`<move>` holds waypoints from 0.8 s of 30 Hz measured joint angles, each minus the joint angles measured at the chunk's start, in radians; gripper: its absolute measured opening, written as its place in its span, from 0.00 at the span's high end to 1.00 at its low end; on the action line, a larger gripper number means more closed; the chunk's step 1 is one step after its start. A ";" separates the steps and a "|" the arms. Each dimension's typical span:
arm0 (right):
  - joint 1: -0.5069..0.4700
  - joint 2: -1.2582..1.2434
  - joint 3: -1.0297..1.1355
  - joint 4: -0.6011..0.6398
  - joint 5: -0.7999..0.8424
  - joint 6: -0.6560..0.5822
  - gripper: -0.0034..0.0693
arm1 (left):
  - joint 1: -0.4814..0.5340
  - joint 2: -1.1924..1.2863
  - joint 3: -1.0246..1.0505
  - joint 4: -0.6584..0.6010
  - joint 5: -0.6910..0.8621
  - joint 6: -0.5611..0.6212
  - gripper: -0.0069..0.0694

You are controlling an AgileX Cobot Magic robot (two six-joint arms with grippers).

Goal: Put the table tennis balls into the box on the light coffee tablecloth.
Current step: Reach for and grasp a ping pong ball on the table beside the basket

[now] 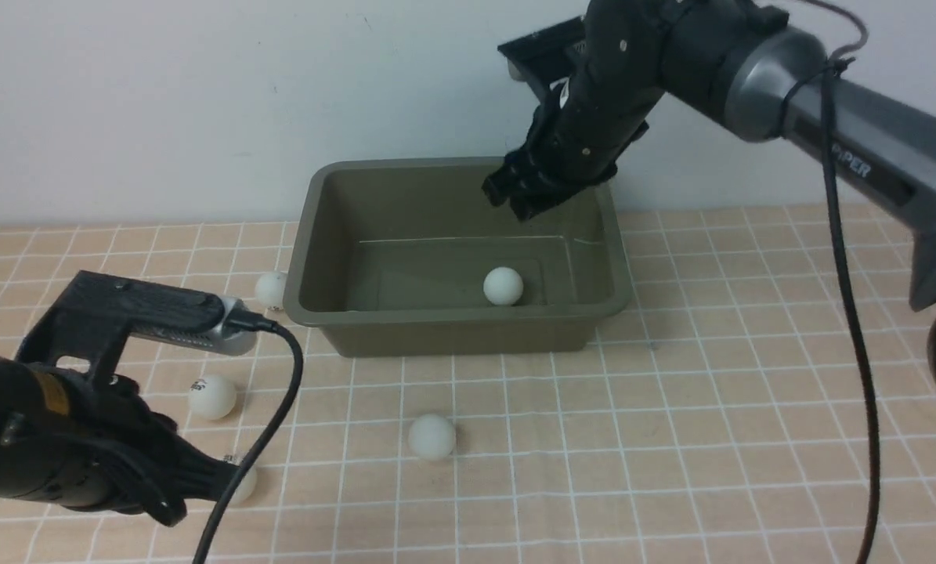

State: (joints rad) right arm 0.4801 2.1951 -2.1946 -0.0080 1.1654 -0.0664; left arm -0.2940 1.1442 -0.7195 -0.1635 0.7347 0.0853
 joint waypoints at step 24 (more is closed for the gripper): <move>-0.056 -1.191 0.628 -0.126 0.083 -0.014 0.98 | -0.352 0.351 -0.256 0.085 -0.168 -0.085 1.00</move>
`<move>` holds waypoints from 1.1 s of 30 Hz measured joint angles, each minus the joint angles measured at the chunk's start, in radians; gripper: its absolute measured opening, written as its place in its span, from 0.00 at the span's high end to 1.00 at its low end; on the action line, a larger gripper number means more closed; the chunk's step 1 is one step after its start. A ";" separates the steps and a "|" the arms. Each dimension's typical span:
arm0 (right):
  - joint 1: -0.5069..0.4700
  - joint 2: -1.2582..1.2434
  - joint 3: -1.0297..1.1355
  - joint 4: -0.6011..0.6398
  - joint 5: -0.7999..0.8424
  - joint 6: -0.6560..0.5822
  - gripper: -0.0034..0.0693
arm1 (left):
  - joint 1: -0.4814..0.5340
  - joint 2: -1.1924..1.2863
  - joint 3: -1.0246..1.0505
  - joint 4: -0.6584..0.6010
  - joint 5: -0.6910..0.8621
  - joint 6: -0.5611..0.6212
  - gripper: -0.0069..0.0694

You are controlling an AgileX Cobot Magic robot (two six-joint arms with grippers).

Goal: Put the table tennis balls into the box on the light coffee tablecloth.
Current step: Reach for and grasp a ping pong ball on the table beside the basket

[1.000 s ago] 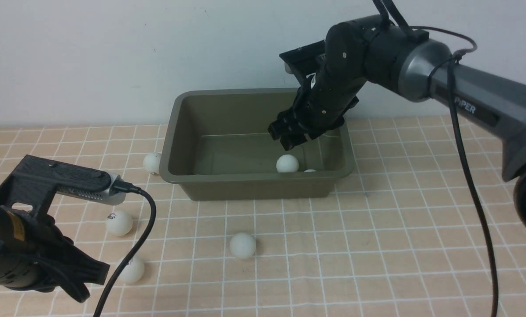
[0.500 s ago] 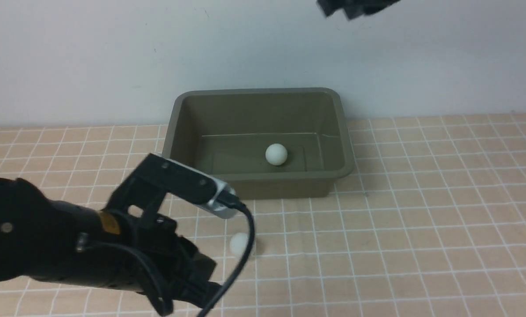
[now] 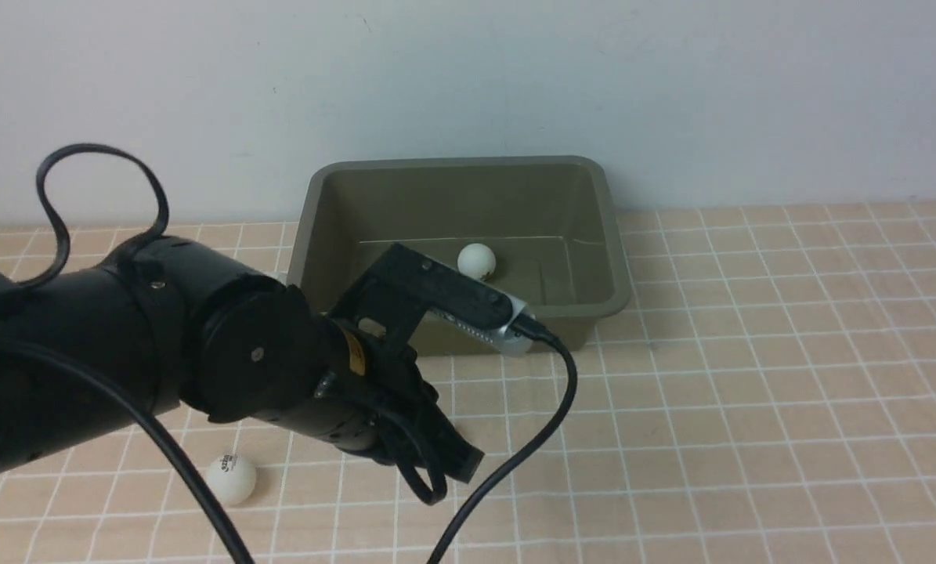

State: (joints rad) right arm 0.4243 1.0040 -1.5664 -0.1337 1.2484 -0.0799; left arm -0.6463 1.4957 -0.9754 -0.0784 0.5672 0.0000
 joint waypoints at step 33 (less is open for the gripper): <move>0.000 -0.748 0.737 0.098 -0.117 0.190 0.97 | 0.000 0.118 -0.024 0.178 -0.081 -0.164 0.38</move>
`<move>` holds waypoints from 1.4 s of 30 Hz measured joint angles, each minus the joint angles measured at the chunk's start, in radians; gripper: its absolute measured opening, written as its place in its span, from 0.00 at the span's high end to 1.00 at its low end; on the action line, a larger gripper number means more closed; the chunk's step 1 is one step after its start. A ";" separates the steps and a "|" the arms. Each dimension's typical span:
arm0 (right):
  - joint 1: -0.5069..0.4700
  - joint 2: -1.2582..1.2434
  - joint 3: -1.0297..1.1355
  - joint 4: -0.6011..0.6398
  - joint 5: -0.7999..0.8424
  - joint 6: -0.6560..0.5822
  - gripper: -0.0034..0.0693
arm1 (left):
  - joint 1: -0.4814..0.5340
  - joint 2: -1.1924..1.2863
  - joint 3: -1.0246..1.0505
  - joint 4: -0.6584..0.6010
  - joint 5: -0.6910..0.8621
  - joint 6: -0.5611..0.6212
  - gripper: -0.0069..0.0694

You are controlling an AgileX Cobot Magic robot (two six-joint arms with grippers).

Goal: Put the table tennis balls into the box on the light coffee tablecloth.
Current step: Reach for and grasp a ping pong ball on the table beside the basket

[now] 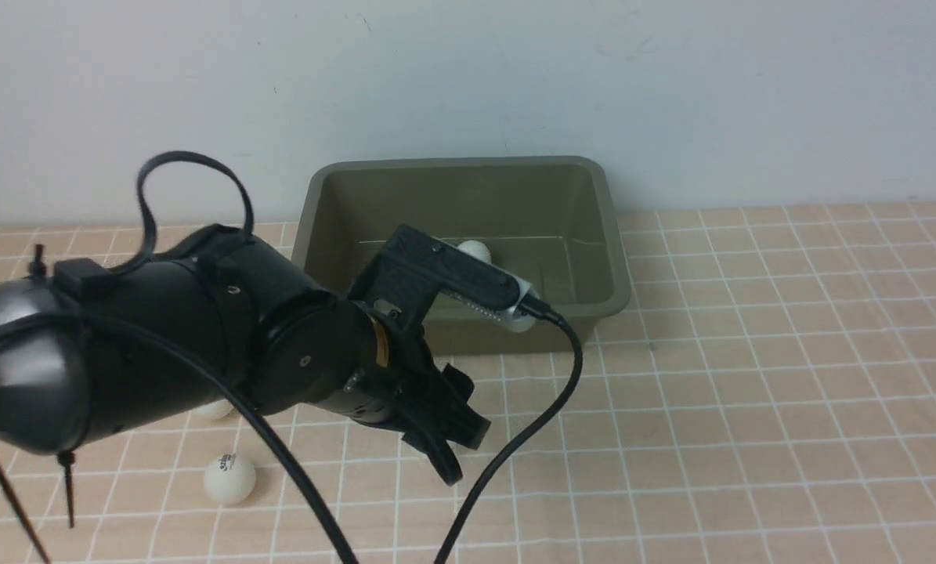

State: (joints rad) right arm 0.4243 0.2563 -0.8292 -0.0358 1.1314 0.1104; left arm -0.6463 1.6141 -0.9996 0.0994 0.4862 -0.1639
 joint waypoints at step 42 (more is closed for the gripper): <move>0.000 0.024 0.002 0.041 -0.034 -0.023 0.97 | 0.001 0.273 -0.088 0.075 -0.034 -0.020 0.38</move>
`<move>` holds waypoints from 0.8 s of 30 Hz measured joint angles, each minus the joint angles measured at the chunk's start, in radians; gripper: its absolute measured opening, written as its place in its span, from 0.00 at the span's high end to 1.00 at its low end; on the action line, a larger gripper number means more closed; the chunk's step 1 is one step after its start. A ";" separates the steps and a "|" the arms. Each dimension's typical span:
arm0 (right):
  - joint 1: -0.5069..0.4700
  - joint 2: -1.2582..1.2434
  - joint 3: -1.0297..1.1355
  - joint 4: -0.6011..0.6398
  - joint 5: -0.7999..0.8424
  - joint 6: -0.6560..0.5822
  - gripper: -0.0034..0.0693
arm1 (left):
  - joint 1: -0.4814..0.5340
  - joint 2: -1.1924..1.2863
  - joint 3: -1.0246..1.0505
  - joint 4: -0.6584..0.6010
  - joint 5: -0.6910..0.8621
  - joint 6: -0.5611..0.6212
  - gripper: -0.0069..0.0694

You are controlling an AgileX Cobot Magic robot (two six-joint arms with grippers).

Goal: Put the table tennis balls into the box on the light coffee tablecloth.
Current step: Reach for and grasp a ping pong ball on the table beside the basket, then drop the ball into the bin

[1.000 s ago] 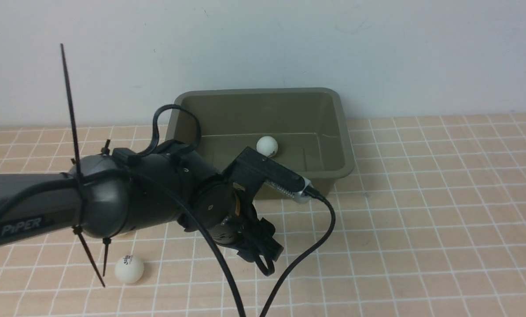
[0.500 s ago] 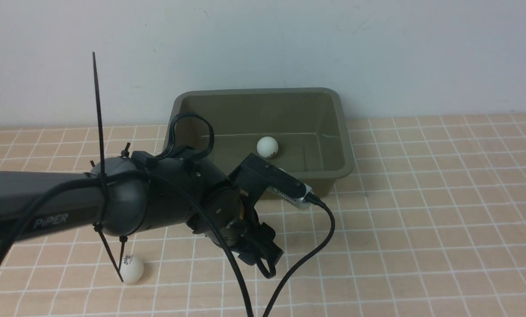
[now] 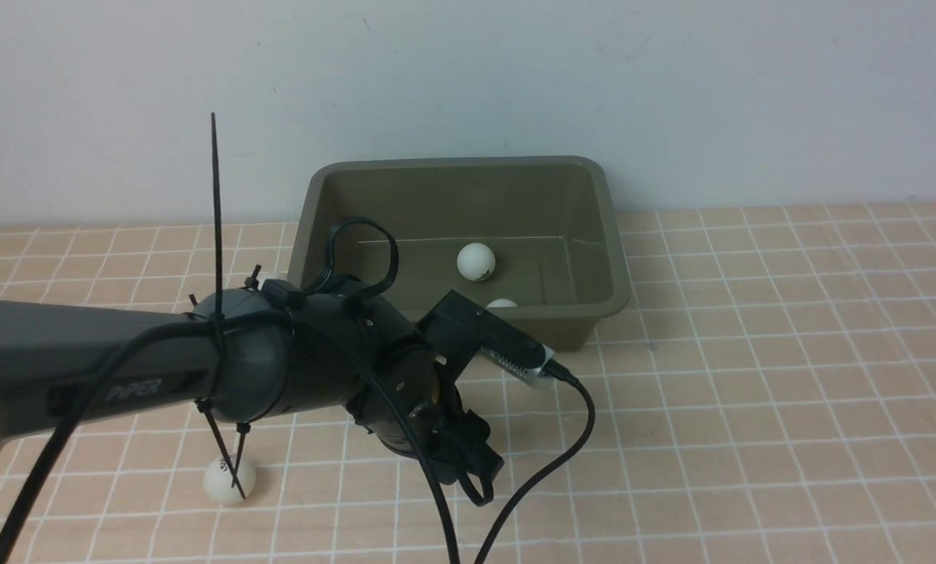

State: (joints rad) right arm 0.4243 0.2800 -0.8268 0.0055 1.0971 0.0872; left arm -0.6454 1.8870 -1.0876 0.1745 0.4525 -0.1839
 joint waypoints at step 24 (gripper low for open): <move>0.000 0.000 0.000 0.000 0.015 0.000 0.97 | 0.000 -0.279 -0.181 0.057 0.137 0.053 0.50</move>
State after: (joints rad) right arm 0.4243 0.2800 -0.8268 0.0055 1.1124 0.0872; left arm -0.6454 1.6077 -1.2687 0.2317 0.5898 -0.1313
